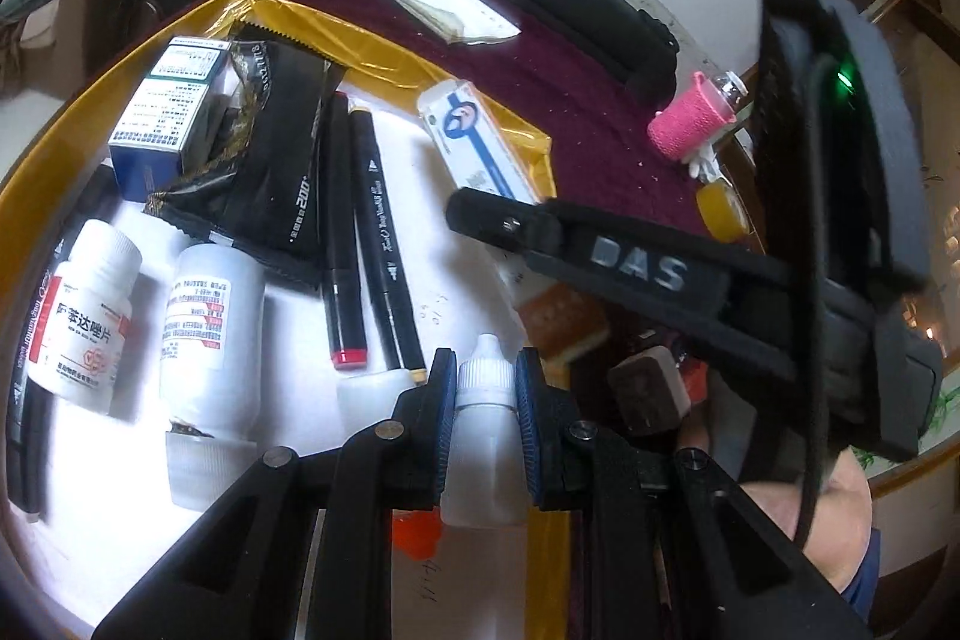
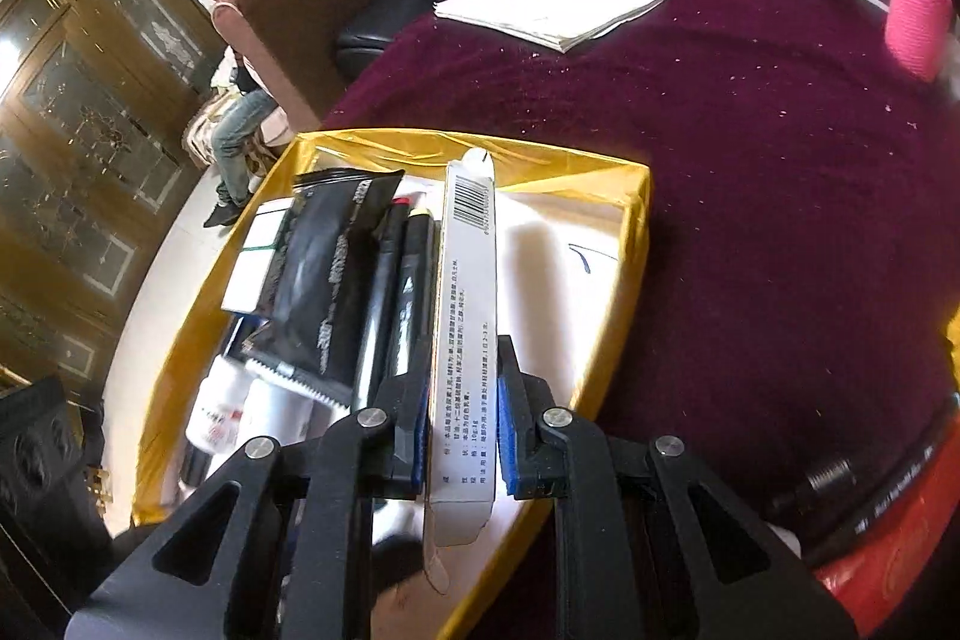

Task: Organize objects
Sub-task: 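Carry toothpaste box and dropper bottle to the tray and open both tools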

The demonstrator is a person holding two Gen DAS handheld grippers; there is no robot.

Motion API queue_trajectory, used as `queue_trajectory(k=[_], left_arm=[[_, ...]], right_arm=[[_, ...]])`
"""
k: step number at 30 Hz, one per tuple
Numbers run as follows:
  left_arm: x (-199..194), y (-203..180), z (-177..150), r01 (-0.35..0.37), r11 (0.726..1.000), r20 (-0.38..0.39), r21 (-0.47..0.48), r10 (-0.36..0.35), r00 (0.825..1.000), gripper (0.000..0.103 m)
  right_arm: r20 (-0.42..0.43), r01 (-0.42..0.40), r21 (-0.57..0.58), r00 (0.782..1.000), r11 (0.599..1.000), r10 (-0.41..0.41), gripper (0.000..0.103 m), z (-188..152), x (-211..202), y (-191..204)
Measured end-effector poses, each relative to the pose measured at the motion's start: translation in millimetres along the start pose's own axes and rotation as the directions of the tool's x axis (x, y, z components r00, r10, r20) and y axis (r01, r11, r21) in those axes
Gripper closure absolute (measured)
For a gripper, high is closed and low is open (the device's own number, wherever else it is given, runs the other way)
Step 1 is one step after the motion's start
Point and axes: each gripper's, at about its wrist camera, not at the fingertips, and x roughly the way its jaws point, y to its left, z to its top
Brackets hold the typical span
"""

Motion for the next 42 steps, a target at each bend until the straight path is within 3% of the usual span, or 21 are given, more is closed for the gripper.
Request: queue_trajectory(k=[27,32,42], left_arm=[[-6,12,-14,-0.006,1.000,-0.027,-0.027,0.005,1.000,0.086],[-14,12,-19,-0.001,1.000,-0.027,-0.025,0.000,1.000,0.086],[-21,6,-21,-0.001,1.000,-0.016,-0.022,0.001,1.000,0.085]], right_arm=[[-0.069,0.070,-0.067,0.995,0.995,-0.075,0.088,7,22,18],[-0.081,0.044,-0.050,0.996,0.998,-0.048,0.077,6,20,19],[-0.034,-0.085,0.019,0.996,0.996,0.086,0.076,-8,-11,15]])
